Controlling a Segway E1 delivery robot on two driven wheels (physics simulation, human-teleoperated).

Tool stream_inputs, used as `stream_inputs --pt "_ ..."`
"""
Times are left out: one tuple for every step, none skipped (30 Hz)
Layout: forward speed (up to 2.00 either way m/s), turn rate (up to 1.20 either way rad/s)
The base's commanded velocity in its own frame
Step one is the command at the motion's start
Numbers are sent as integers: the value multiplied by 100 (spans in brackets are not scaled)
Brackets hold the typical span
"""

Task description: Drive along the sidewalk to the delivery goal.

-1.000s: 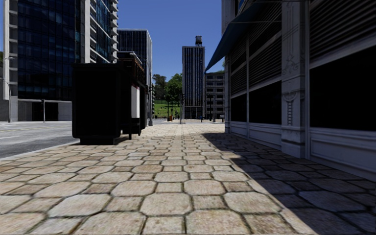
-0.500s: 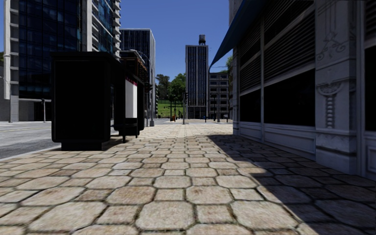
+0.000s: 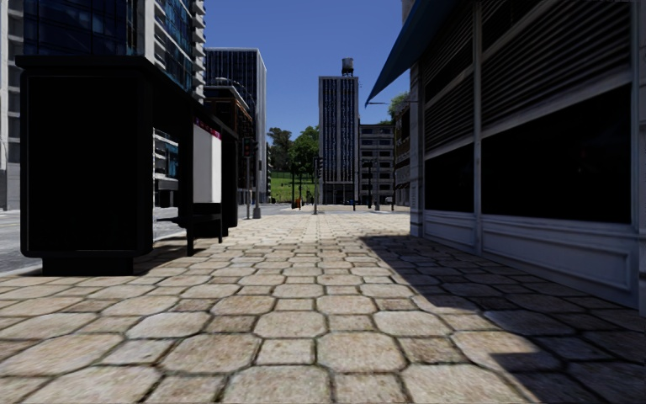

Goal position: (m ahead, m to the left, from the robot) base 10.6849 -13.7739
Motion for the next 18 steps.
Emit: stream_inputs --pt "199 0" --pt "199 0" --pt "199 0" --pt "199 0" --pt "199 0" --pt "199 0" --pt "199 0" --pt "199 0" --pt "199 0" --pt "199 0" --pt "199 0" --pt "199 0" --pt "199 0" --pt "199 0" --pt "199 0" --pt "199 0" --pt "199 0" --pt "199 0"
